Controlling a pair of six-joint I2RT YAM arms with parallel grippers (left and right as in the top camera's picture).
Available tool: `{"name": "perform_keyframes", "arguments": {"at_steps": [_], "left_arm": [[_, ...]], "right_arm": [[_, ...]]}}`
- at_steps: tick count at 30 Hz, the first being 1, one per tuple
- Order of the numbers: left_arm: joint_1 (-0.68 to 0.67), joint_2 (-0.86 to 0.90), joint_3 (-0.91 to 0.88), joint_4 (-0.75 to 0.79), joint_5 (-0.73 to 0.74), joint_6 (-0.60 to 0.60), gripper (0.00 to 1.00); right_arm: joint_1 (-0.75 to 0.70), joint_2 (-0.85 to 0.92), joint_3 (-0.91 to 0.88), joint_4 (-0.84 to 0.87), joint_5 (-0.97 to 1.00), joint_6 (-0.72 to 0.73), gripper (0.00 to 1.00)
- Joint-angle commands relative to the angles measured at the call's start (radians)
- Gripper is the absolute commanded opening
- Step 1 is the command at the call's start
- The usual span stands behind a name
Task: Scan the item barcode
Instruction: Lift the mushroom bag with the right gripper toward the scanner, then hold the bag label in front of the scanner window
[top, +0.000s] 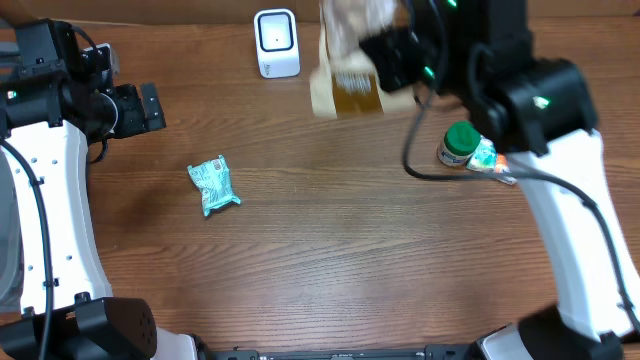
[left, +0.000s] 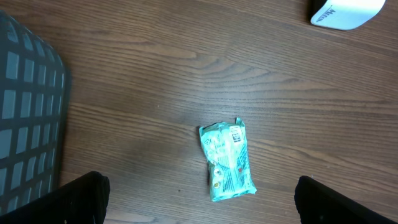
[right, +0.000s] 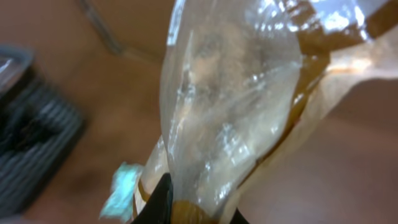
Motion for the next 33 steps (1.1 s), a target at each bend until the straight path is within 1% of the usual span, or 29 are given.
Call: {"name": "perform_keyframes", "arguments": {"at_steps": [1, 4, 8, 10, 11, 17, 20, 23, 33], "left_arm": [[0.002, 0.003, 0.001, 0.003, -0.007, 0.019, 1.0], [0.002, 0.003, 0.001, 0.003, -0.007, 0.019, 0.99], [0.002, 0.003, 0.001, 0.003, -0.007, 0.019, 1.0], [0.002, 0.003, 0.001, 0.003, -0.007, 0.019, 1.0], [0.002, 0.003, 0.001, 0.003, -0.007, 0.019, 1.0], [0.002, 0.003, 0.001, 0.003, -0.007, 0.019, 1.0], [0.002, 0.003, 0.001, 0.003, -0.007, 0.019, 0.99], [0.002, 0.003, 0.001, 0.003, -0.007, 0.019, 0.99], [0.002, 0.003, 0.001, 0.003, -0.007, 0.019, 0.99]], "right_arm": [[0.072, 0.156, 0.021, 0.126, 0.426, -0.143, 0.04], [0.111, 0.269, 0.02, 0.262, 0.662, -0.263, 0.04], [0.143, 0.427, 0.019, 0.447, 0.808, -0.512, 0.04], [0.156, 0.486, 0.019, 0.514, 0.814, -0.631, 0.04], [0.163, 0.524, 0.019, 0.551, 0.813, -0.714, 0.04], [0.174, 0.669, 0.019, 0.727, 0.833, -1.019, 0.04], [0.174, 0.72, 0.019, 0.803, 0.868, -1.082, 0.04], [0.175, 0.753, 0.019, 0.811, 0.872, -1.119, 0.04], [0.204, 0.766, 0.018, 0.779, 0.874, -1.117, 0.04]]}}
